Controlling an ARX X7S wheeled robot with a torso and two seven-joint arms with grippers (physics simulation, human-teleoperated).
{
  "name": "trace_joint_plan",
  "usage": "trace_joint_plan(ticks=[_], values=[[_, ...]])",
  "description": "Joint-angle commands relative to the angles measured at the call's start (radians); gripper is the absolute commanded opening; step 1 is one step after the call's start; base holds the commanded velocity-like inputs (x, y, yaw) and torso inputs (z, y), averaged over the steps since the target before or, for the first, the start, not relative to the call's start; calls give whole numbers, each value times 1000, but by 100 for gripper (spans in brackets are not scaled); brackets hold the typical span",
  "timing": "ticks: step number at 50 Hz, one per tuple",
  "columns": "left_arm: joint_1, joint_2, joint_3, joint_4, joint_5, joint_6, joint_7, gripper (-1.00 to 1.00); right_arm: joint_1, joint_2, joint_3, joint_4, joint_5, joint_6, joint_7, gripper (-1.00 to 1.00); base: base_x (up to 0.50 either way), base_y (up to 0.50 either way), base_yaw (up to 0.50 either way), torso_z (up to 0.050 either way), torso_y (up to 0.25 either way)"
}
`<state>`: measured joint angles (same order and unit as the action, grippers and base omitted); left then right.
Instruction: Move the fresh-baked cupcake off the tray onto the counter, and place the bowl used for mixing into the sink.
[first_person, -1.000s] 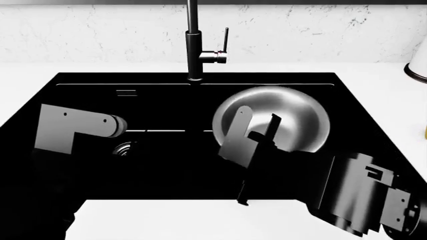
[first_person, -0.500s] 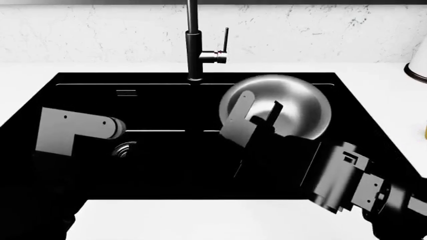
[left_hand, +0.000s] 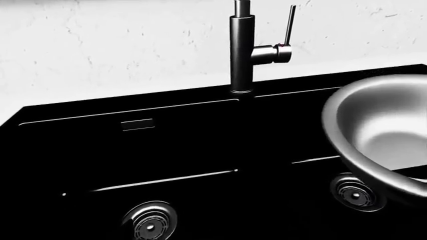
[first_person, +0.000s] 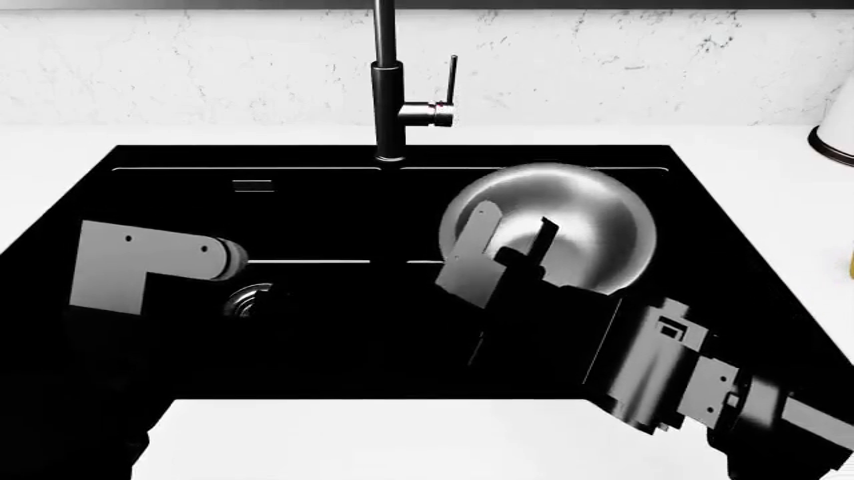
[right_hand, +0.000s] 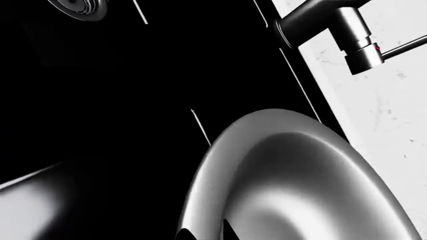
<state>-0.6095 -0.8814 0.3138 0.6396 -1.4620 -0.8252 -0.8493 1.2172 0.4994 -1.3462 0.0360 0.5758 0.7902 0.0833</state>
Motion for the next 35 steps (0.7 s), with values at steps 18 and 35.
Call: trace_joint_plan(ticks=[18, 35], values=[[4, -7, 1, 6, -10, 4, -5, 100, 17, 7, 28, 28, -66, -69, 23, 100, 0, 0, 0, 0, 0], [-56, -9, 10, 34, -64, -28, -58, 100, 72, 80, 125, -79, 20, -42, 17, 100, 0, 0, 0, 0, 0]])
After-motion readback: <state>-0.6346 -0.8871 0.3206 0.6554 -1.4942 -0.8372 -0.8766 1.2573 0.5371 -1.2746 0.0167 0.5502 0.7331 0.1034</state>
